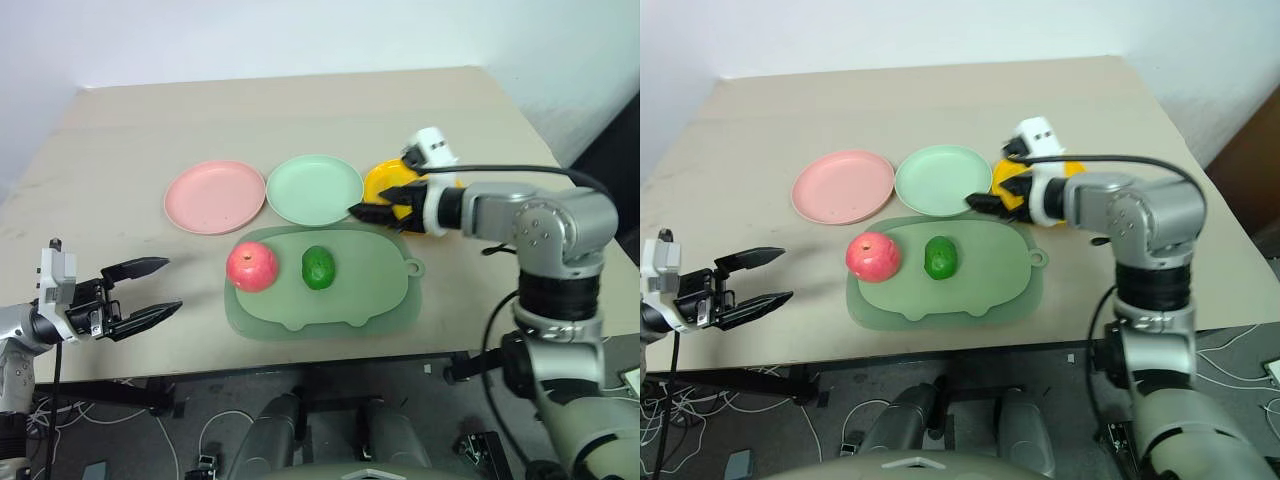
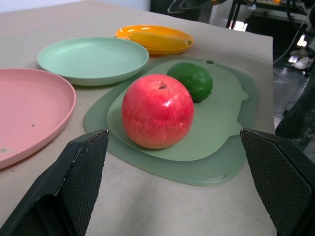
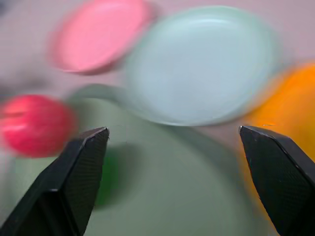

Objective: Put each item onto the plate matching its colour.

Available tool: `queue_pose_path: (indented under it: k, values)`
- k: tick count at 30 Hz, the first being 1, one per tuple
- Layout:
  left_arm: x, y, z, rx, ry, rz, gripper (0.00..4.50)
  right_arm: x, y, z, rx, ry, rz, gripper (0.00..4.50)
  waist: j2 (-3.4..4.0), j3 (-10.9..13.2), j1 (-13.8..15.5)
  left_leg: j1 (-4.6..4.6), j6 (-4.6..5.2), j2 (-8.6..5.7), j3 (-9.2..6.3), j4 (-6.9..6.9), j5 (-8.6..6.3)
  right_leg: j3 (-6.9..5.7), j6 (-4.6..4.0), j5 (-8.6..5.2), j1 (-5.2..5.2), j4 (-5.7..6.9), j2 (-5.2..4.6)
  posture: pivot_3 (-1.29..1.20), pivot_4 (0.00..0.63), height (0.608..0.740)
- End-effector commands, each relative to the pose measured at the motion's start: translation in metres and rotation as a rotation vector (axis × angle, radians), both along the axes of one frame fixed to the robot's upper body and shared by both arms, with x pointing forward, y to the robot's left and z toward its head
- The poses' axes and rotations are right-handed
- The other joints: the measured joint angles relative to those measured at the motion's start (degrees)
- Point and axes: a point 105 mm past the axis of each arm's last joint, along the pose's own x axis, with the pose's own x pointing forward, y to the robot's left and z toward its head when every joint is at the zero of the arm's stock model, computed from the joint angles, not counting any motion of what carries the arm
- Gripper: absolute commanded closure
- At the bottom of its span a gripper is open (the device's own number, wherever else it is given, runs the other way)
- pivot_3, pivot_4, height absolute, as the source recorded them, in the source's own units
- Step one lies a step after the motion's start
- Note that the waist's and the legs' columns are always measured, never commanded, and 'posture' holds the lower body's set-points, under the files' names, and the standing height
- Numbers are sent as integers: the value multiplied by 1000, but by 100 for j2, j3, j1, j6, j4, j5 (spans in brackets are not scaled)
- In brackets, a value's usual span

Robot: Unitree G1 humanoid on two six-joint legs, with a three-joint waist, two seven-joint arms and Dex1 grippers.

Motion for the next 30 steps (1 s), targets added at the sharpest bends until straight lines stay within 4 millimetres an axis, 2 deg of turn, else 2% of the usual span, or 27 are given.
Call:
queue_pose_path:
  k: [1,8,24,30]
  values:
    - [0,1,10,3,-43,4,0,-16,18,3,18,-24,43,42,0,0,7,-1,-6,-1,0,0,-4,1,0,0,-1,0,-1,0,150,737]
    - [1,1,12,-6,-60,8,0,-26,41,-28,-12,40,35,42,-2,-1,18,-4,-10,-12,2,2,-6,5,-14,9,1,-8,-6,0,150,737]
    - [-1,4,11,11,-54,18,0,-25,53,-59,-74,108,-43,42,-1,-1,-5,-3,-11,-6,1,2,-5,8,-12,10,-4,-4,3,0,150,737]
    - [0,3,11,8,-56,18,0,-23,57,-77,-115,118,-56,42,-1,-1,-3,-3,-11,-6,1,2,-5,8,-11,11,-4,-4,3,0,150,737]
